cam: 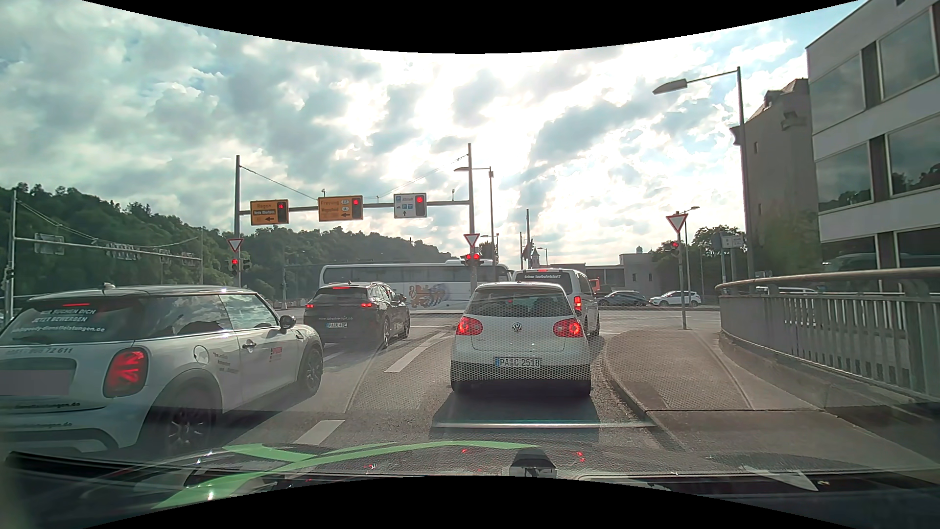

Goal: Follow the waypoints while adhering to traffic rules and regulations

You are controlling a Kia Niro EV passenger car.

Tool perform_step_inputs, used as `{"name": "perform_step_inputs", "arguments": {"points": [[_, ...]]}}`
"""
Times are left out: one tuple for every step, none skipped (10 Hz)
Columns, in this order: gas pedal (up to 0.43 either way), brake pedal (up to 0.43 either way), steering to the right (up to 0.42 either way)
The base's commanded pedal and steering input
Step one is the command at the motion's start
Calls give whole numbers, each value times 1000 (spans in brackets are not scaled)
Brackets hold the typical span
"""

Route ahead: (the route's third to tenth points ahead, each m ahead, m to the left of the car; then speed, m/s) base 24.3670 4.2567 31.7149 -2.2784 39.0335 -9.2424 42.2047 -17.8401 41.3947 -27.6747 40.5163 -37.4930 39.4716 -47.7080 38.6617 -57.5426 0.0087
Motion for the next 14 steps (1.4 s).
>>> {"name": "perform_step_inputs", "arguments": {"points": [[0, 463, 9], [0, 463, 9], [0, 463, 9], [0, 463, 9], [0, 463, 9], [0, 463, 9], [0, 463, 9], [0, 457, 9], [0, 463, 9], [0, 463, 9], [0, 457, 9], [0, 457, 9], [0, 457, 9], [0, 457, 9]]}}
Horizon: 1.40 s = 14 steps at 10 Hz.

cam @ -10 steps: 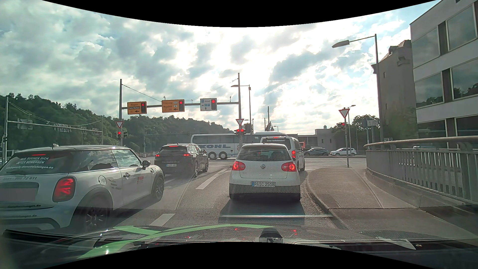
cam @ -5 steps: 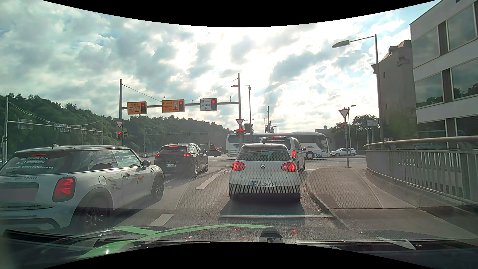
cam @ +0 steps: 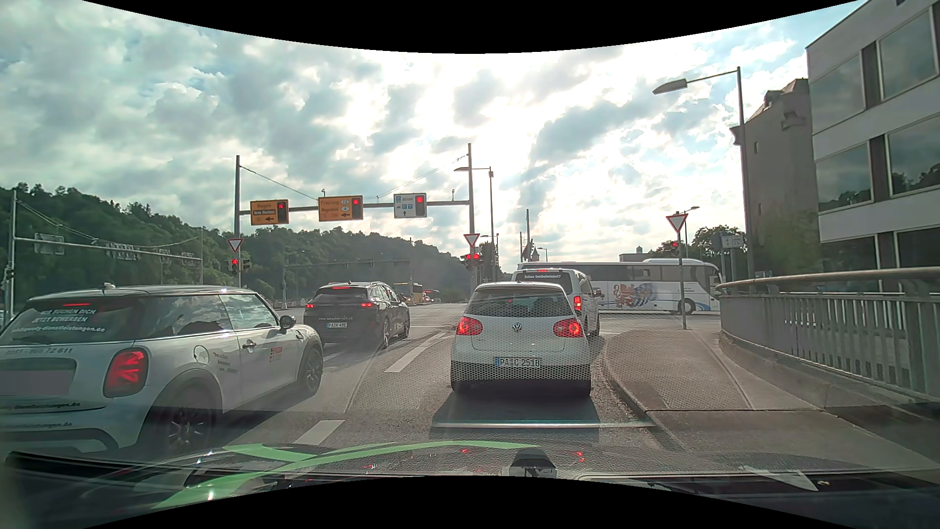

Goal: Follow the waypoints while adhering to traffic rules and regulations

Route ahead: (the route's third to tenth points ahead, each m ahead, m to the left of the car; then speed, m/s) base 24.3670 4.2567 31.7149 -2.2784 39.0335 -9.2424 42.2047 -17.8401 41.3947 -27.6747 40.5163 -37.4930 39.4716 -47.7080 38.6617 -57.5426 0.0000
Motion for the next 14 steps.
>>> {"name": "perform_step_inputs", "arguments": {"points": [[0, 457, 9], [0, 463, 9], [0, 470, 9], [0, 476, 9], [0, 470, 9], [0, 463, 9], [0, 451, 9], [0, 457, 9], [0, 463, 9], [0, 470, 9], [0, 476, 9], [0, 476, 9], [0, 470, 9], [0, 463, 9]]}}
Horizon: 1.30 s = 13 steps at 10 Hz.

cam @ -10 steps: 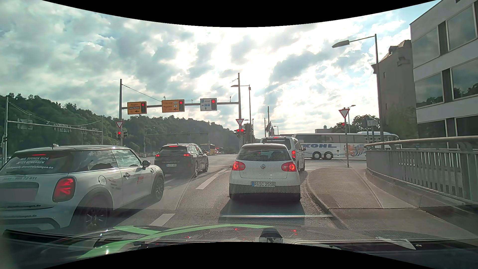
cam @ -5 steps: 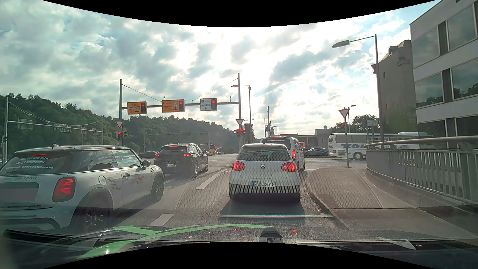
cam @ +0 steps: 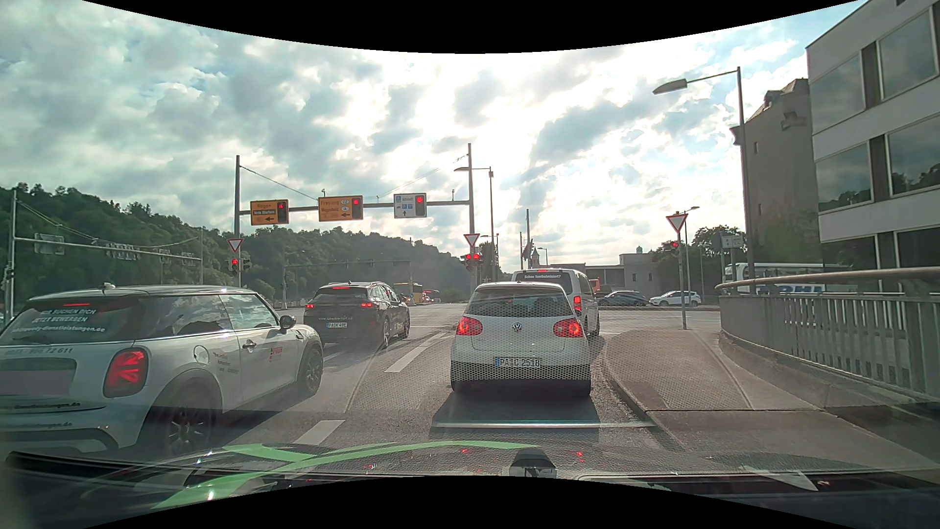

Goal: Follow the waypoints while adhering to traffic rules and regulations

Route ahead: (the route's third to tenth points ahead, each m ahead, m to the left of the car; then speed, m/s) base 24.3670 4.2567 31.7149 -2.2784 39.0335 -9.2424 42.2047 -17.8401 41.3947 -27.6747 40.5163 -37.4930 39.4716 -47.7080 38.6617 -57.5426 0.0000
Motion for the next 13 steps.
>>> {"name": "perform_step_inputs", "arguments": {"points": [[0, 457, 9], [0, 457, 9], [0, 457, 9], [0, 457, 9], [0, 457, 9], [0, 457, 9], [0, 463, 9], [0, 463, 9], [0, 463, 9], [0, 457, 9], [0, 457, 9], [0, 457, 9], [0, 457, 9]]}}
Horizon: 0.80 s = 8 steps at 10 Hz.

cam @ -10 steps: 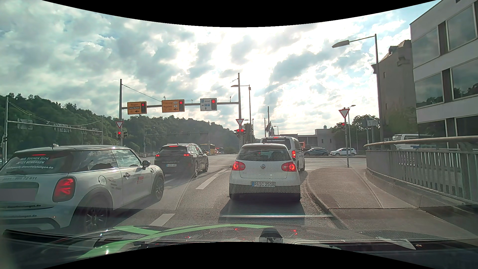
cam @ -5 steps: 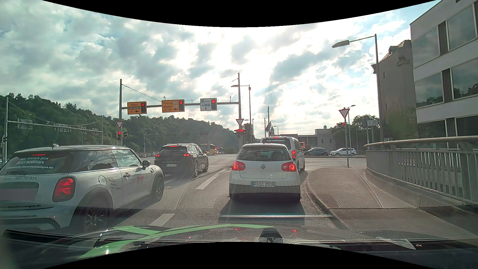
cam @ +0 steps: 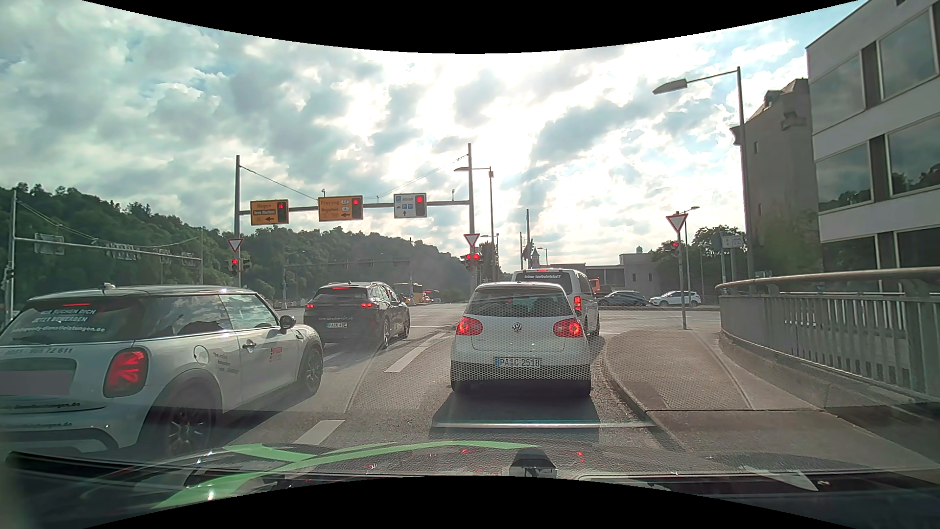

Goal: Follow the waypoints while adhering to traffic rules and regulations

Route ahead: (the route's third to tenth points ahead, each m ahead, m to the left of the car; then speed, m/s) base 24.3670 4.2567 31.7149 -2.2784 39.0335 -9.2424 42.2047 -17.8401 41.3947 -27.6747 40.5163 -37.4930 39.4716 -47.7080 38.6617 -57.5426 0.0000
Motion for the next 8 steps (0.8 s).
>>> {"name": "perform_step_inputs", "arguments": {"points": [[0, 457, 9], [0, 457, 9], [0, 463, 9], [0, 463, 9], [0, 463, 9], [0, 463, 9], [0, 470, 9], [0, 463, 9]]}}
